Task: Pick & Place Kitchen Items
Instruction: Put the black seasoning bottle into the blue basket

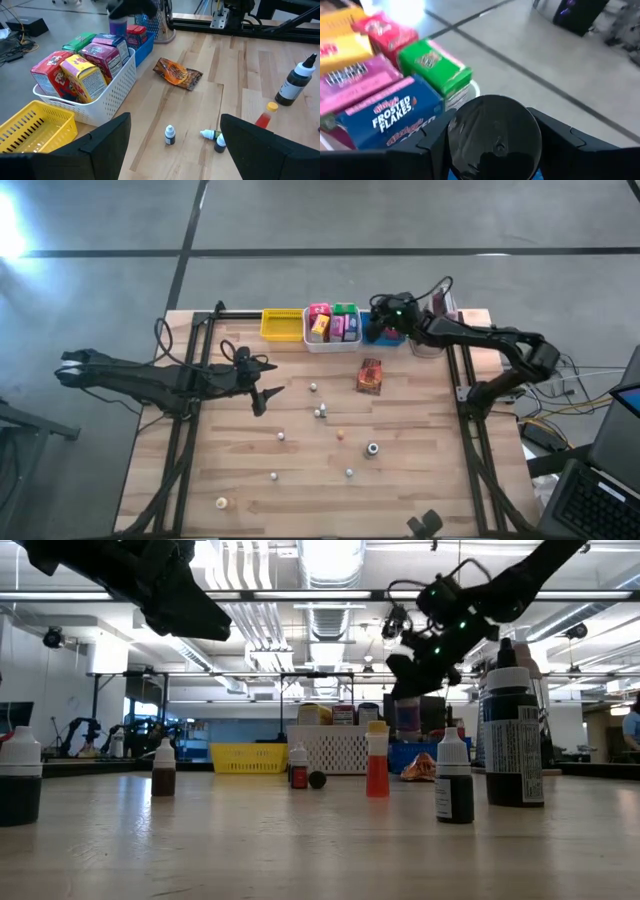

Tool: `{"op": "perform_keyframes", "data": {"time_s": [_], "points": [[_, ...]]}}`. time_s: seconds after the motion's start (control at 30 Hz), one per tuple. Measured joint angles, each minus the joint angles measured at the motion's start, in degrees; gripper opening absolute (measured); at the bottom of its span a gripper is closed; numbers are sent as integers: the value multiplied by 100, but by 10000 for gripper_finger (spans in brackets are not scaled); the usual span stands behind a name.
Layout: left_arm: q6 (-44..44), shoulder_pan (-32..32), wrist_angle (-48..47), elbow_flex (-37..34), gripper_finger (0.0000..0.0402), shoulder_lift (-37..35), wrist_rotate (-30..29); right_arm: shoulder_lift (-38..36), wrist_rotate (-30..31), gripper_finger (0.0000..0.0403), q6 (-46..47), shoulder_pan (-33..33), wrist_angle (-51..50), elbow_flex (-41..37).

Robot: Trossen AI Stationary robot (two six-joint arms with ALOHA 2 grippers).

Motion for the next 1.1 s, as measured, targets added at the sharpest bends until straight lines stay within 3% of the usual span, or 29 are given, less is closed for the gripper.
{"op": "perform_keyframes", "data": {"time_s": [0.37,1.1], "points": [[-121,-1,-111,0,312,0,13,1210,-301,212,-118,-146,-11,485],[-268,2,-111,0,312,0,17,1335,-484,279,-331,-234,65,391]]}}
